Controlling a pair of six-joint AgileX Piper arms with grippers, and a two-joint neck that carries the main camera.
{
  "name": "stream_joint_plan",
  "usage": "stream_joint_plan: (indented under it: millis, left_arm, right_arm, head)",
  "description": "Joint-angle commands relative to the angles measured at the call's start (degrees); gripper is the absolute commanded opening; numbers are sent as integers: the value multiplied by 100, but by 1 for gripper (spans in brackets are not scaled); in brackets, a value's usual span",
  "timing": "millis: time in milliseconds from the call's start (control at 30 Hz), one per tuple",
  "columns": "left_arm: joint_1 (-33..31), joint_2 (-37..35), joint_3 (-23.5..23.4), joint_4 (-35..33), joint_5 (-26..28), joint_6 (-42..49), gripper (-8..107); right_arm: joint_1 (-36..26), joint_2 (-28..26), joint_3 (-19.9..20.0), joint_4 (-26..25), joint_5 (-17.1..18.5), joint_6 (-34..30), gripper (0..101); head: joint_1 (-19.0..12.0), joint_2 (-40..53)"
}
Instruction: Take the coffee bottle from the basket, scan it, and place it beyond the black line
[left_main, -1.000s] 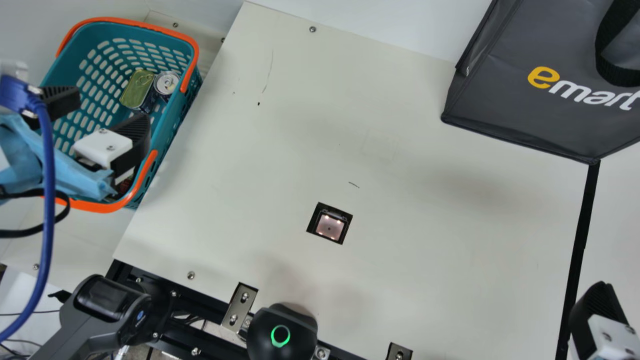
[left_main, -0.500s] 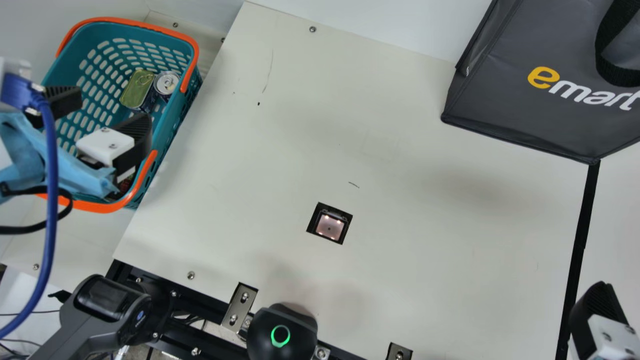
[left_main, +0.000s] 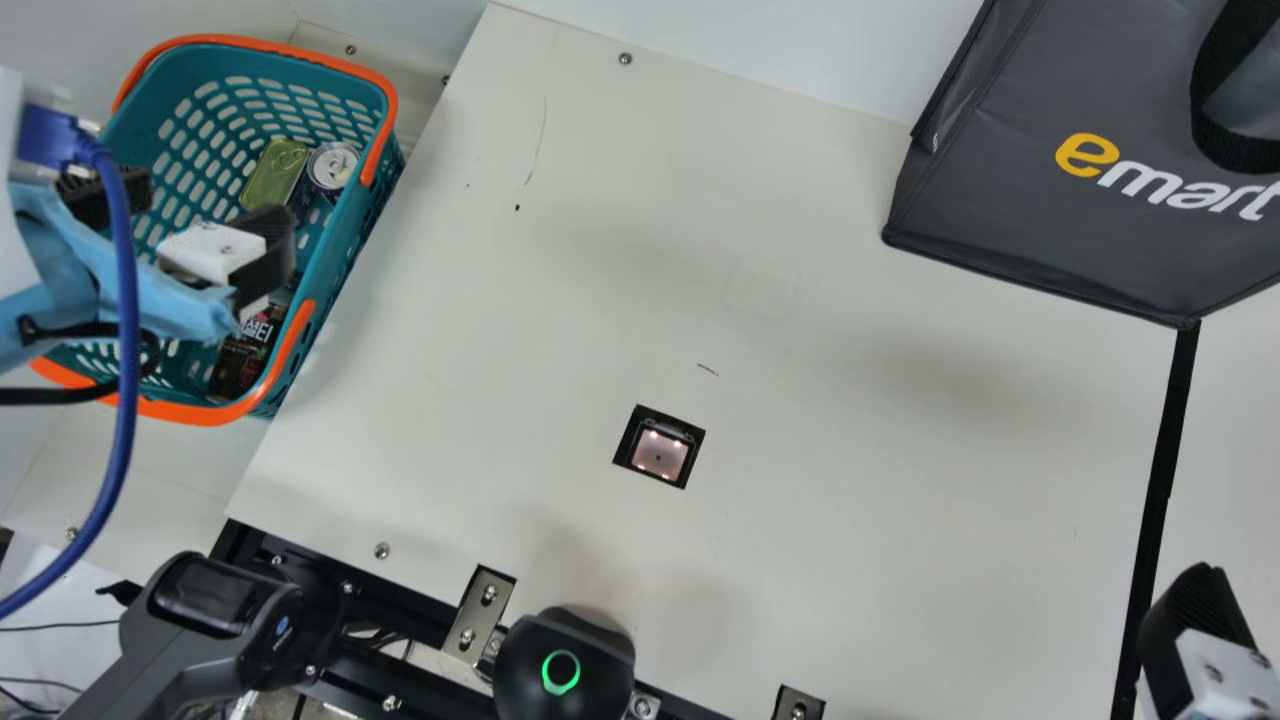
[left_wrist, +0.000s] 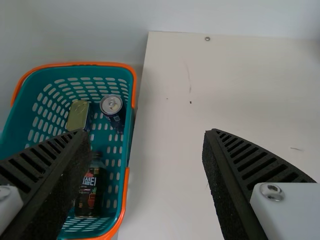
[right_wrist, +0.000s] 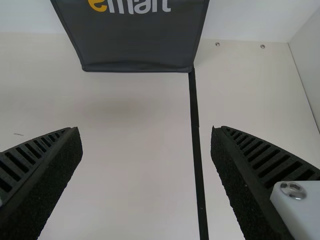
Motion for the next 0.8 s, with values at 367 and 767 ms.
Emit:
stream_joint_plan:
  millis: [367,767]
  left_arm:
    - [1117,294,-37,-279,-168,470,90]
    - [2472,623,25,-961,-369,1344,90]
  right_arm:
    - [0,0,0,0,0,0,91]
    - [0,0,0,0,6,0,91]
  head:
    - [-148,14]
    - [-148,14]
